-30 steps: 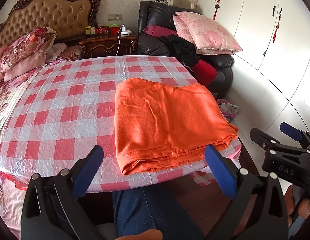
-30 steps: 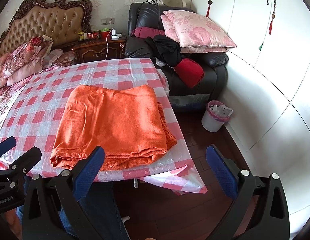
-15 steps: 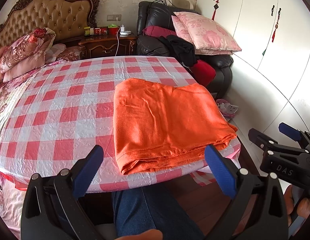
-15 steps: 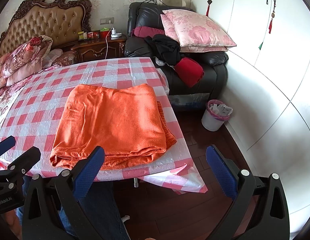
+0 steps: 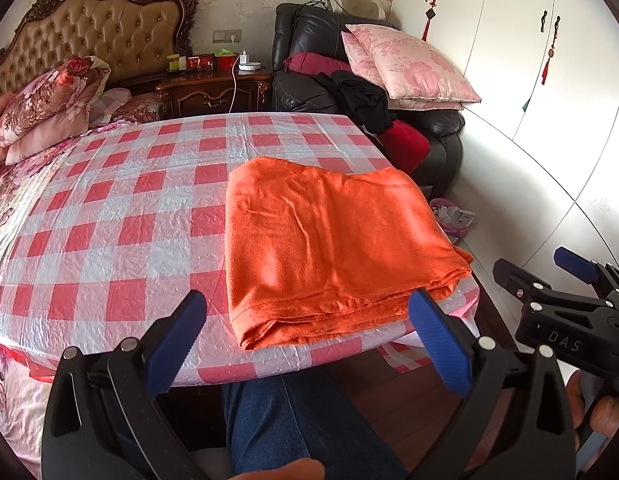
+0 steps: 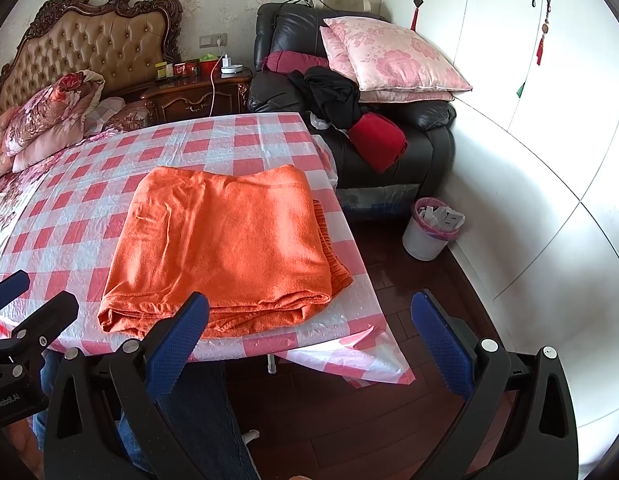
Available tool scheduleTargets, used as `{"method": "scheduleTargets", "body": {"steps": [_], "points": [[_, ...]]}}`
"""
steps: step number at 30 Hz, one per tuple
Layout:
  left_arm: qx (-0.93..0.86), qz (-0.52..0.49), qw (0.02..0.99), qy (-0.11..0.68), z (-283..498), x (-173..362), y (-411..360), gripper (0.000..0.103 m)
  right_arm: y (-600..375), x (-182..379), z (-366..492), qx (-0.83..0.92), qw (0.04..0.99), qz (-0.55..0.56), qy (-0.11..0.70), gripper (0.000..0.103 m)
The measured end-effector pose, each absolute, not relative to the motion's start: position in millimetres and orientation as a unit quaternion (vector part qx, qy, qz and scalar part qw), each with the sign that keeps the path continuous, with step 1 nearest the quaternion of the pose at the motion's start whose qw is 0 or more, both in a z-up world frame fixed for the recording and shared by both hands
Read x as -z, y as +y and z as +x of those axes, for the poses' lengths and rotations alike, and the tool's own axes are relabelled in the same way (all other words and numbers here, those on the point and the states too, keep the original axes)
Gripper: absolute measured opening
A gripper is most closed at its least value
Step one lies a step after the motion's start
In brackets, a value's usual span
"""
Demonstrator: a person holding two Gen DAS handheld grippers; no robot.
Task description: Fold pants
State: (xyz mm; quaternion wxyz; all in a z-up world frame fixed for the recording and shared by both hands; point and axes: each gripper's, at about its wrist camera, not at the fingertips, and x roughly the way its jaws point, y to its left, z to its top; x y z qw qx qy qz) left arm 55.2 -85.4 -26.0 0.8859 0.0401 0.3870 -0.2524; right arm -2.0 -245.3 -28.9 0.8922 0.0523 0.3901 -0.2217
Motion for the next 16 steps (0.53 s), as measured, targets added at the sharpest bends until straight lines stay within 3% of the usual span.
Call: {"method": "scheduleTargets", "body": {"steps": [11, 16], "points": [[0.330, 0.013, 0.868, 0.371, 54, 17, -93, 0.101, -247, 40, -4, 0.231, 0.888, 0.059, 0.393, 0.098], [0.269, -0.043, 0.907, 0.321, 85, -3, -6, 0.101, -250, 43, 1, 0.237, 0.886, 0.076, 0.392, 0.098]]}}
